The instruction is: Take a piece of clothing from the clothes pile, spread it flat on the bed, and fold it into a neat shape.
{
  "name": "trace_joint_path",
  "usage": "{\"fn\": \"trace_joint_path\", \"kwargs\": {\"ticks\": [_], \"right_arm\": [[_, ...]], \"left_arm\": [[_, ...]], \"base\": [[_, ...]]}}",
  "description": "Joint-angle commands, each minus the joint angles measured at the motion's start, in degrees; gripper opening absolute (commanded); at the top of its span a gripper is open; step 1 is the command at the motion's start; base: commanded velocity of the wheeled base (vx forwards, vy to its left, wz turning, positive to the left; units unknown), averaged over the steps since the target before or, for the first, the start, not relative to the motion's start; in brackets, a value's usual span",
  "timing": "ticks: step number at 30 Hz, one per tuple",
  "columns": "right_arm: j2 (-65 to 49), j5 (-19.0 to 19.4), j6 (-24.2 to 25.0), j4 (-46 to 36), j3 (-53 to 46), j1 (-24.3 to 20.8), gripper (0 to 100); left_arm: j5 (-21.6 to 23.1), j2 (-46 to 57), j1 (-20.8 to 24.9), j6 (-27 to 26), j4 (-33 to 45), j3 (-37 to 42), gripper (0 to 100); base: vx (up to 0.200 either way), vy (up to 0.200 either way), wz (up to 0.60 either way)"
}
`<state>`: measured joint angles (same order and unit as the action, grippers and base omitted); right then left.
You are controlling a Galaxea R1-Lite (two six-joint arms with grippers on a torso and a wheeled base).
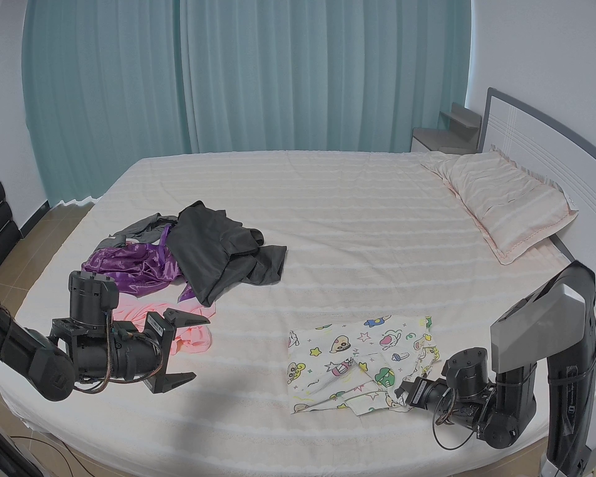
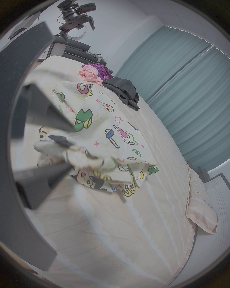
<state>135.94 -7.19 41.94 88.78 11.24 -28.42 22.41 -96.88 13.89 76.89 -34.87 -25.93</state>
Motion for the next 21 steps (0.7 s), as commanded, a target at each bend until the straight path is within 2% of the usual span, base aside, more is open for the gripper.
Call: {"fn": "trace_joint_path", "kwargs": {"ticks": [1, 6, 15, 19, 21], "right_arm": [[-1.4, 0.1, 0.0, 0.0, -1.4, 1.1, 0], [-2.2, 0.0, -0.1, 0.1, -3.3, 2.6, 0], [-4.5, 1.0, -1.9, 0.9, -8.0, 6.1, 0], [-4.6, 2.4, -3.7, 0.9, -8.5, 7.8, 0], [-4.8, 4.6, -5.6, 0.9, -9.5, 9.3, 0]], "left_arm": [[0.0, -0.2, 0.7, 0.1, 0.1, 0.2, 100], [-0.3, 0.0, 2.6, 0.1, 0.0, 0.8, 100], [-0.3, -0.5, 2.6, 0.1, 0.0, 0.8, 100], [-0.3, -0.5, 2.6, 0.1, 0.0, 0.8, 100], [-0.3, -0.5, 2.6, 0.1, 0.0, 0.8, 100]], "base": [[0.000, 0.000, 0.00], [0.000, 0.000, 0.00], [0.000, 0.000, 0.00], [0.000, 0.000, 0.00], [0.000, 0.000, 0.00]]}}
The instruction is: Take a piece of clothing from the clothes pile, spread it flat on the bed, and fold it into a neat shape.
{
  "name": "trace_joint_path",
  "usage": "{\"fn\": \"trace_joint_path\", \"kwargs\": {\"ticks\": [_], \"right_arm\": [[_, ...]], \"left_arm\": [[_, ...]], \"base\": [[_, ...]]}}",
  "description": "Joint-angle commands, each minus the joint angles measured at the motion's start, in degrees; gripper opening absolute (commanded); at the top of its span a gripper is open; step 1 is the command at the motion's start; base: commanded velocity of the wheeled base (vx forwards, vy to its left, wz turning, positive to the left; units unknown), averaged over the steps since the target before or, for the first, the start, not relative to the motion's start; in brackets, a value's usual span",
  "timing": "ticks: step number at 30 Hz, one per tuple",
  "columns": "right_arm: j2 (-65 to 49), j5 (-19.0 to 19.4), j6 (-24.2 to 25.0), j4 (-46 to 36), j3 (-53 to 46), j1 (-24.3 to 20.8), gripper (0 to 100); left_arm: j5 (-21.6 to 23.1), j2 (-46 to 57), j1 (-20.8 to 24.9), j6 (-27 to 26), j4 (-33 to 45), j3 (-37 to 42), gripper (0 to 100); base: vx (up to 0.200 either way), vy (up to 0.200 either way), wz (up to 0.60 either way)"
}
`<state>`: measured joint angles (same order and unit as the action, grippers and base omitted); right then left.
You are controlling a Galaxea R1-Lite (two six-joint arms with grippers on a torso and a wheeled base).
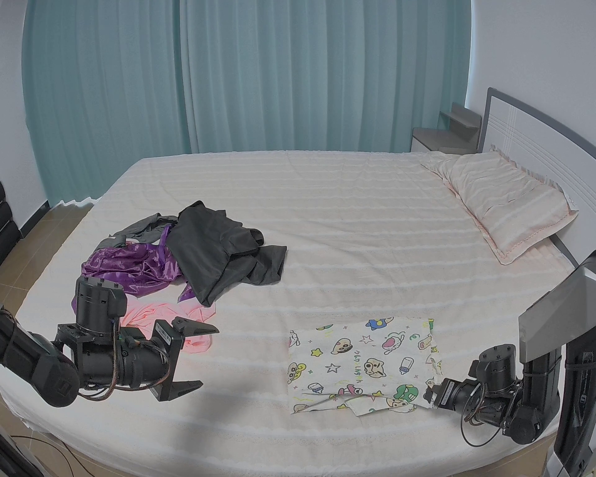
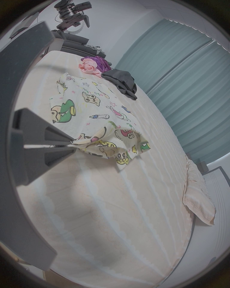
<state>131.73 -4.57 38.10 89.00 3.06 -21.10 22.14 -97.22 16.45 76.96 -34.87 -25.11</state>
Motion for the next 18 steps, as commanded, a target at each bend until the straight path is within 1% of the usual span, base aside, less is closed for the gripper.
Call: {"fn": "trace_joint_path", "kwargs": {"ticks": [1, 5, 6, 7, 9, 11, 18], "right_arm": [[-0.6, 2.0, -1.8, 0.6, -1.3, 2.0, 0], [-0.3, 5.8, -3.6, 0.6, -0.6, 5.0, 0], [-0.3, 5.8, -3.6, 0.6, -0.6, 5.0, 0], [0.0, 7.6, -5.6, 0.6, -0.3, 7.0, 0], [-0.1, 9.3, -7.2, 0.6, -0.3, 8.8, 0], [-0.1, 9.9, -7.7, 0.6, -0.7, 9.7, 0], [0.1, 11.8, -7.8, 0.4, -1.0, 10.3, 0]], "left_arm": [[0.0, -0.2, 0.0, 0.0, 0.0, 0.0, 100], [0.0, -0.2, 0.0, 0.0, 0.1, 0.0, 100], [0.0, -0.2, 0.0, 0.0, 0.1, 0.0, 100], [0.0, -0.2, 0.0, 0.0, 0.0, 0.0, 100], [0.0, -0.3, 0.0, 0.0, 0.0, 0.0, 100], [0.0, -0.3, 0.0, 0.0, 0.1, 0.0, 100], [0.0, -0.3, -0.1, 0.0, 0.0, 0.0, 100]], "base": [[0.000, 0.000, 0.00], [0.000, 0.000, 0.00], [0.000, 0.000, 0.00], [0.000, 0.000, 0.00], [0.000, 0.000, 0.00], [0.000, 0.000, 0.00], [0.000, 0.000, 0.00]]}}
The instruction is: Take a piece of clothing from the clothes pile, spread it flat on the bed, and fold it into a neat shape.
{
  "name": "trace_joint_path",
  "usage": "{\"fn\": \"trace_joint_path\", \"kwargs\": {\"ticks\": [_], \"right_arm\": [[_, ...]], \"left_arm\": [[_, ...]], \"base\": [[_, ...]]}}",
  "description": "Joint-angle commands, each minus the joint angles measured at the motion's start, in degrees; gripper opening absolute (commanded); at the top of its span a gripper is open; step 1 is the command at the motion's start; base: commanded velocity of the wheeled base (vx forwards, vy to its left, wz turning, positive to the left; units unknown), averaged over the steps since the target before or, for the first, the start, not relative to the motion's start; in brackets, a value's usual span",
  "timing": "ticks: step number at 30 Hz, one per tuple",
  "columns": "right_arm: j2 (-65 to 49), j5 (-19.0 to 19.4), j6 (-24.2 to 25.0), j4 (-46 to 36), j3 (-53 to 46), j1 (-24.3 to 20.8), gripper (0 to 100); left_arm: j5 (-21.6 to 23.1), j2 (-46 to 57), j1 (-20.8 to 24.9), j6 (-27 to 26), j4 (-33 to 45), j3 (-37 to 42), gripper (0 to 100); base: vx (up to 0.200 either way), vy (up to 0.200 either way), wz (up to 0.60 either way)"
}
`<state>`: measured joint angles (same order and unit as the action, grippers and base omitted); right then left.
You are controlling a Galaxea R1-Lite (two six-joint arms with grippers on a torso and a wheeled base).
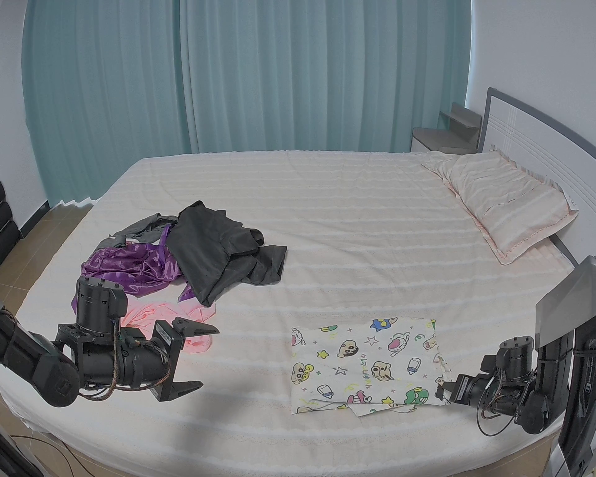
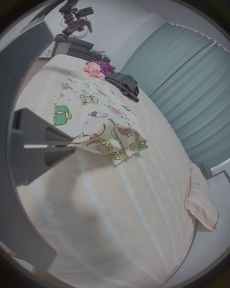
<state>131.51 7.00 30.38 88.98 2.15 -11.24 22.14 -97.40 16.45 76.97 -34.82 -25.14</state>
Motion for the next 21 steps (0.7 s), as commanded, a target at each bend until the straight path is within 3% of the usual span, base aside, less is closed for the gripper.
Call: {"fn": "trace_joint_path", "kwargs": {"ticks": [1, 4, 5, 13, 15, 21], "right_arm": [[0.3, 0.2, -0.1, 0.4, 0.0, 0.4, 0], [2.0, 0.5, -0.1, 0.4, 0.6, 0.5, 0], [2.7, 0.4, -0.1, 0.7, 0.7, 0.7, 100], [-2.1, 1.0, 0.0, 0.6, 5.5, 5.0, 100], [-2.8, 1.0, 0.1, -0.9, 11.3, 5.4, 100], [-2.5, 1.1, 0.6, -14.9, 25.8, 3.6, 100]], "left_arm": [[0.0, -0.2, -0.1, 0.0, -0.1, 0.0, 100], [0.0, -0.4, -0.1, 0.0, -0.1, 0.0, 100], [0.0, -0.5, 0.0, 0.0, -0.1, 0.0, 100], [0.2, -1.5, 0.0, 0.0, -0.1, -0.1, 100], [0.3, -1.6, 0.0, 0.0, -0.1, -0.1, 100], [0.4, -1.7, 0.0, 0.0, -0.1, 0.0, 100]], "base": [[0.000, 0.000, 0.00], [0.000, 0.000, 0.00], [0.000, 0.000, 0.00], [0.000, 0.000, 0.00], [0.000, 0.000, 0.00], [0.000, 0.000, 0.00]]}}
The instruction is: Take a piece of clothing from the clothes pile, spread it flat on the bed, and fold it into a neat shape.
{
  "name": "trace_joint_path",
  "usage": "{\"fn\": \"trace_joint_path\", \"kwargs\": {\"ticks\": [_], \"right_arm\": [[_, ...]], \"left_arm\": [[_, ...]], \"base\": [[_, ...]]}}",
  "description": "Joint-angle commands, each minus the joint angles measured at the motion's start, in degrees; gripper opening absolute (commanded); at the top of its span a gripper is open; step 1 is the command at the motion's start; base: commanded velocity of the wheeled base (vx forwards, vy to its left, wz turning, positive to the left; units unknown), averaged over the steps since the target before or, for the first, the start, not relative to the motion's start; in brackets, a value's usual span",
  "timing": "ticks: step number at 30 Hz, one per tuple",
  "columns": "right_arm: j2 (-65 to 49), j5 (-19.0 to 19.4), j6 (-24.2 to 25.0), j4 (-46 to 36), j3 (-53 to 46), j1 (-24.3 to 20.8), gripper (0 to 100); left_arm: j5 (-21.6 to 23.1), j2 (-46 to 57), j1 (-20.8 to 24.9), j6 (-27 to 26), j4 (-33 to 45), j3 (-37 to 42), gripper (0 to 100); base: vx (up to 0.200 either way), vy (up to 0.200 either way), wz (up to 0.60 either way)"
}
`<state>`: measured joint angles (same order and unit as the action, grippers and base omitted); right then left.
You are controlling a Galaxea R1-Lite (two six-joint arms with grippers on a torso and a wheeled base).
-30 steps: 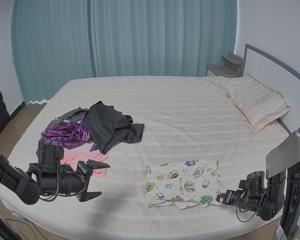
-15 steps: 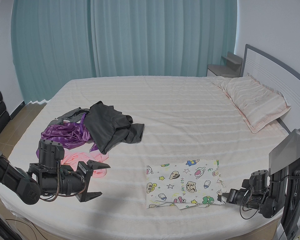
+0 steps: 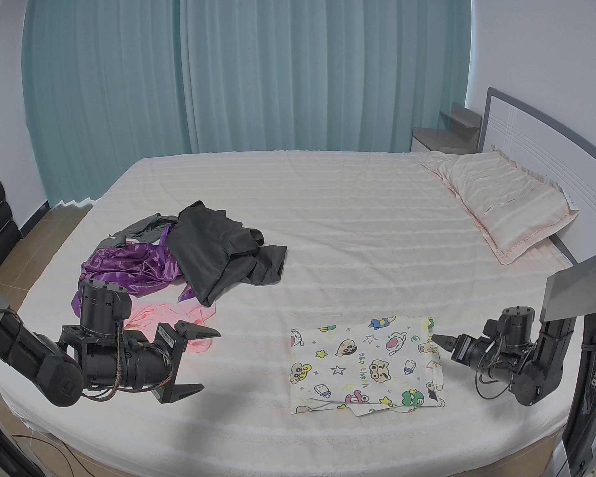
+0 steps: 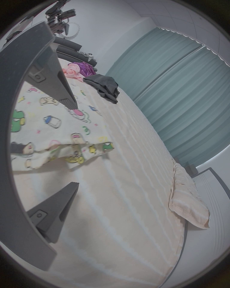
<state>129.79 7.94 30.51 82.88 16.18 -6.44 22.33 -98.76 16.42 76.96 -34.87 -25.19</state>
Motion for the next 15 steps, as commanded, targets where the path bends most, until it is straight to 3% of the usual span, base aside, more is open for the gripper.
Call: {"fn": "trace_joint_path", "kwargs": {"ticks": [1, 7, 15], "right_arm": [[-0.1, 0.1, 0.5, -12.2, 15.3, -1.6, 100], [5.8, 0.2, 0.4, -21.5, 28.0, -1.9, 100], [9.2, 0.2, 0.4, -22.5, 30.4, -3.3, 100]], "left_arm": [[0.2, -0.4, 0.1, 0.0, 0.0, 0.1, 100], [1.2, -0.4, 0.5, 0.0, 0.0, 0.3, 100], [1.2, -1.3, 0.6, 0.0, -0.1, 0.0, 100]], "base": [[0.000, 0.000, 0.00], [0.000, 0.000, 0.00], [0.000, 0.000, 0.00]]}}
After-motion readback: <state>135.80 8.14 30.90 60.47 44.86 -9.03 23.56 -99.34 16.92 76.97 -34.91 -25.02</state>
